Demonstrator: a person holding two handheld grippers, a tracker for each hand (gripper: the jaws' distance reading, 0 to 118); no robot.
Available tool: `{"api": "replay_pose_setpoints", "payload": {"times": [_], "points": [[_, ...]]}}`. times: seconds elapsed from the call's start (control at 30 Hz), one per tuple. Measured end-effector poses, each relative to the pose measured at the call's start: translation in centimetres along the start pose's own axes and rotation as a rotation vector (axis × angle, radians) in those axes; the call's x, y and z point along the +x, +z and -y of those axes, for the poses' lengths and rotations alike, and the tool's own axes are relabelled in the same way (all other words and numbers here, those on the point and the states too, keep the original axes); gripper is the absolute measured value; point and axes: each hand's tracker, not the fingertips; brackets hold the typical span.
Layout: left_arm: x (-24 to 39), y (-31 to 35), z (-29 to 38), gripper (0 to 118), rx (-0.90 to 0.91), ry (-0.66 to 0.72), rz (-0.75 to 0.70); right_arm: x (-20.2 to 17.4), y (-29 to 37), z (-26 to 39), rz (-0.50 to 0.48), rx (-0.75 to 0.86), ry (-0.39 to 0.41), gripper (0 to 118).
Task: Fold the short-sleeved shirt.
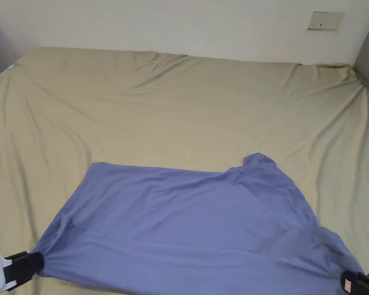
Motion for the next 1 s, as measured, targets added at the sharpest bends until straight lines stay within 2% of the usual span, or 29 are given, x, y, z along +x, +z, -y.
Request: {"api": "replay_pose_setpoints", "payload": {"times": [0.13, 0.2, 0.3, 0.47, 0.5, 0.53, 0.57, 0.6, 0.63, 0.67, 0.7, 0.8, 0.93, 0.97, 1.0], "points": [[-1.6, 1.0, 2.5, 7, -0.026, 0.057, -0.006, 2.8, -0.2, 2.6, -0.001, -0.042, -0.029, 8], [-2.0, 0.1, 4.4, 7, -0.086, 0.028, -0.036, 3.2, -1.2, 4.2, -0.008, -0.082, -0.044, 8], [-2.5, -1.4, 6.2, 7, -0.118, 0.054, -0.035, 3.3, -3.2, 6.1, 0.017, -0.111, -0.021, 8], [-2.3, -2.5, 7.1, 7, -0.115, 0.021, -0.066, 4.0, -4.9, 7.3, 0.033, -0.16, -0.05, 11], [-2.3, -2.5, 6.9, 12, -0.113, 0.016, -0.063, 4.0, -4.9, 7.3, 0.052, -0.167, -0.031, 28], [-2.2, -2.3, 6.6, 23, -0.112, 0.009, -0.066, 4.0, -4.7, 7.1, 0.109, -0.173, -0.003, 50], [-2.1, -2.0, 6.1, 40, -0.105, 0.006, -0.065, 3.9, -3.9, 6.6, 0.157, -0.16, 0.022, 74], [-2.0, -1.4, 5.6, 68, -0.088, 0.005, -0.057, 3.9, -3.1, 6.0, 0.185, -0.131, 0.036, 94], [-1.7, -0.5, 4.6, 83, -0.04, 0.007, -0.033, 3.9, -1.8, 5.1, 0.212, -0.079, 0.047, 100], [-1.4, 0.7, 3.5, 91, 0.017, -0.013, -0.006, 3.7, 0.0, 3.9, 0.212, 0.011, 0.052, 100], [-0.4, 2.2, 2.6, 92, 0.099, -0.079, 0.014, 3.0, 2.1, 2.7, 0.212, 0.115, 0.06, 100], [4.1, 6.5, 0.3, 92, 0.342, -0.312, -0.004, 0.3, 7.6, -0.3, 0.152, 0.437, 0.101, 100], [9.3, 11.3, -0.1, 90, 0.604, -0.423, 0.112, -4.5, 12.6, -1.8, 0.061, 0.701, 0.155, 100], [10.4, 12.2, 0.2, 83, 0.643, -0.444, 0.163, -5.8, 13.2, -2.0, 0.04, 0.739, 0.173, 99], [11.4, 12.5, 0.3, 53, 0.661, -0.454, 0.164, -6.5, 13.5, -2.0, 0.022, 0.757, 0.192, 95]]}}
